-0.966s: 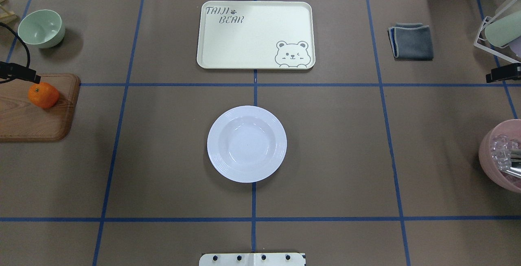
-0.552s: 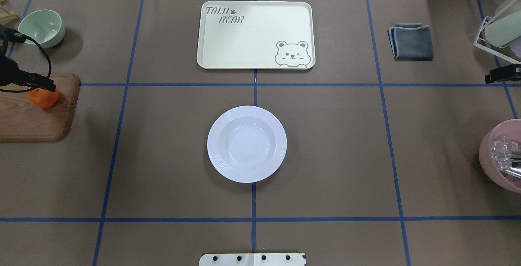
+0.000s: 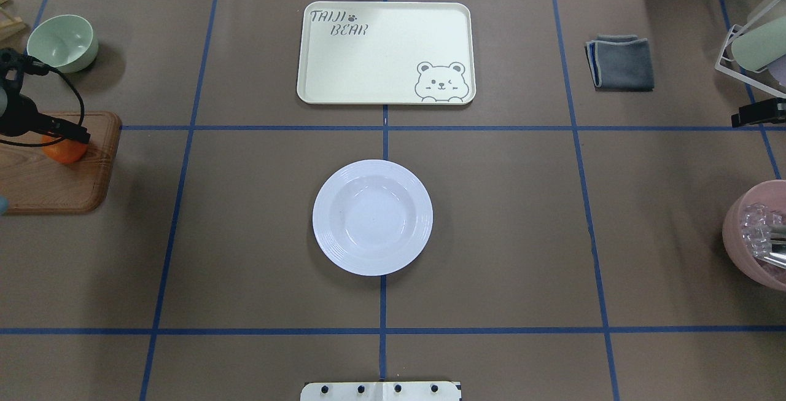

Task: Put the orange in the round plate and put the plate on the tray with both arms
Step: 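Lower the left gripper onto the orange on the wooden board and grasp it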

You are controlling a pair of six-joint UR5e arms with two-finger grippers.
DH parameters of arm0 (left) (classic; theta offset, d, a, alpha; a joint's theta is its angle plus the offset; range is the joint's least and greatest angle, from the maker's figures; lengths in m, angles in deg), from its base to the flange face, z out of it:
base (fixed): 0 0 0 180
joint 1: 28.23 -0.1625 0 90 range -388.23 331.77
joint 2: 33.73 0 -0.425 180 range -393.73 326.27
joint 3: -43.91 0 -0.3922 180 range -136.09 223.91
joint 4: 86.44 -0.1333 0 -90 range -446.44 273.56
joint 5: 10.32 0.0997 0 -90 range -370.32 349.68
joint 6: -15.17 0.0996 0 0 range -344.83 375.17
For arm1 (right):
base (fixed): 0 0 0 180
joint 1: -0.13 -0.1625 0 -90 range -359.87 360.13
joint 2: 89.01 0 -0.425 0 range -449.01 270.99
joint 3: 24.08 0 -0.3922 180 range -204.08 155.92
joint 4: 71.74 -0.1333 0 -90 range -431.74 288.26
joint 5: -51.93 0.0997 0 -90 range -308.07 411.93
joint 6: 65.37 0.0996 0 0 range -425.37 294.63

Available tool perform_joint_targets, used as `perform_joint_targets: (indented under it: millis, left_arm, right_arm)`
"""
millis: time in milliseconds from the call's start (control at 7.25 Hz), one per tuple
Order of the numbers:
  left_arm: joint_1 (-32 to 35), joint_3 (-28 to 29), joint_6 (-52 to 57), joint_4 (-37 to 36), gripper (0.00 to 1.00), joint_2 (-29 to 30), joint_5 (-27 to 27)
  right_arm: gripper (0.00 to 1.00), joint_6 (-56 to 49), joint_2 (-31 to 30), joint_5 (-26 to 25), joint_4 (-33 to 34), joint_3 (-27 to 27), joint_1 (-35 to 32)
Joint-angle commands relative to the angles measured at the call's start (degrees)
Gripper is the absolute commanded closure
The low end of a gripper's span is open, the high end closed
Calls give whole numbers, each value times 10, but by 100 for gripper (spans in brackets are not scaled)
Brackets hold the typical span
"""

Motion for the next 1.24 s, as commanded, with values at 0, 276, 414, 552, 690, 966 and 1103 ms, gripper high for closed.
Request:
perform_joint_targets:
  millis: [0, 276, 414, 552, 690, 966, 1103]
  left_arm:
    - [-2, -2, -2, 20, 4, -12, -5]
    - [-1, -1, -2, 27, 7, -17, -6]
    - [-2, -4, -4, 27, 16, -20, -6]
    - [-2, -5, -3, 27, 54, -20, -7]
    - [-8, -7, -3, 35, 93, -20, -7]
    - [-4, -62, -6, 29, 100, -28, -83]
    - [5, -98, -11, 0, 100, -25, -99]
  right_arm:
    - [0, 0, 0, -1, 0, 0, 0]
    - [0, 0, 1, -1, 0, -2, 0]
    - [0, 0, 2, -2, 0, -2, 0]
    - [0, 0, 2, -2, 0, -2, 0]
    - [0, 0, 2, -2, 0, -2, 0]
    - [0, 0, 3, -2, 0, -2, 1]
    - [0, 0, 3, -1, -1, -1, 1]
